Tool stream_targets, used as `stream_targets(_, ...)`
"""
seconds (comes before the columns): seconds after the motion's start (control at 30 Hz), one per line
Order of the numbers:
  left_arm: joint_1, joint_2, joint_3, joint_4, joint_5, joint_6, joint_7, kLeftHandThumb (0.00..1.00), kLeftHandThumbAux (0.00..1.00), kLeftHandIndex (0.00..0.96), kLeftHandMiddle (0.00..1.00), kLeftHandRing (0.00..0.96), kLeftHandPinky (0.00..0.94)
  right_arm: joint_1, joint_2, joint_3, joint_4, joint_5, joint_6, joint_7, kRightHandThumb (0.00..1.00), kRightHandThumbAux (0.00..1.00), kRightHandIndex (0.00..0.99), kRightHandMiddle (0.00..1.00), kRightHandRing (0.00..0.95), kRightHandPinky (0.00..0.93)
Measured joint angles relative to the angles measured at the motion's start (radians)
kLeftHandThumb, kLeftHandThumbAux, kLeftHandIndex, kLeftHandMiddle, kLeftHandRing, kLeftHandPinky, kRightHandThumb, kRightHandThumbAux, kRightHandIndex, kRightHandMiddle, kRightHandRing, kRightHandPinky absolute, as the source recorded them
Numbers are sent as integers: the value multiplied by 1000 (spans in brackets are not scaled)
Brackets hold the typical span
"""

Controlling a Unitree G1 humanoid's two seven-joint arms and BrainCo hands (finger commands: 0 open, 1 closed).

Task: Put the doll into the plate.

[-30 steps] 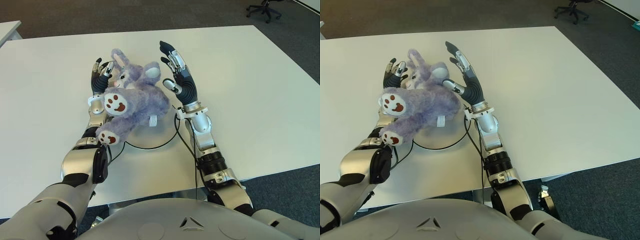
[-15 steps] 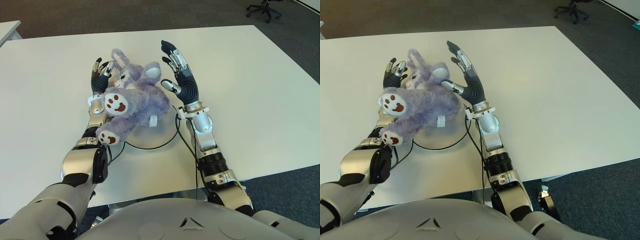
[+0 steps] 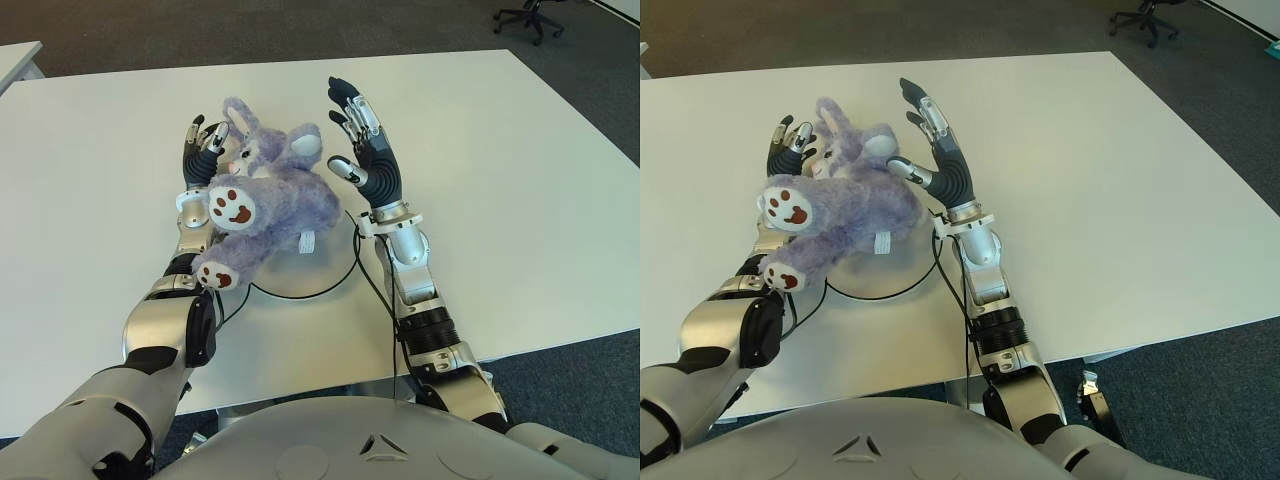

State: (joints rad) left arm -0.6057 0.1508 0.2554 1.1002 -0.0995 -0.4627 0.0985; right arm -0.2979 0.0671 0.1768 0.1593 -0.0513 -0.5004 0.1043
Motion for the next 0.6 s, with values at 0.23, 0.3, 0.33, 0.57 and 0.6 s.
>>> stream_targets(0.23, 0, 0, 0, 0, 0, -2, 0, 0, 464, 59, 200, 202, 159, 3, 0, -4, -13, -21, 22, -32, 48, 470, 0, 0, 0, 0)
stream_targets(0.3, 0, 1, 0, 0, 0, -2, 0, 0, 464, 59, 199, 201, 157, 3, 0, -5, -14, -23, 26, -39, 48, 472, 0, 0, 0, 0)
stream_targets(0.33, 0, 1, 0, 0, 0, -2, 0, 0, 464, 59, 199, 201, 157, 3, 0, -5, -15, -23, 30, -41, 48, 473, 0, 0, 0, 0)
stream_targets(0.57, 0, 1, 1, 0, 0, -2, 0, 0, 471, 67, 203, 201, 156, 3, 0, -6, -35, -20, 63, -52, 68, 469, 0, 0, 0, 0)
stream_targets(0.6, 0, 1, 1, 0, 0, -2, 0, 0, 473, 63, 202, 200, 149, 3, 0, -6, -38, -20, 68, -53, 74, 478, 0, 0, 0, 0)
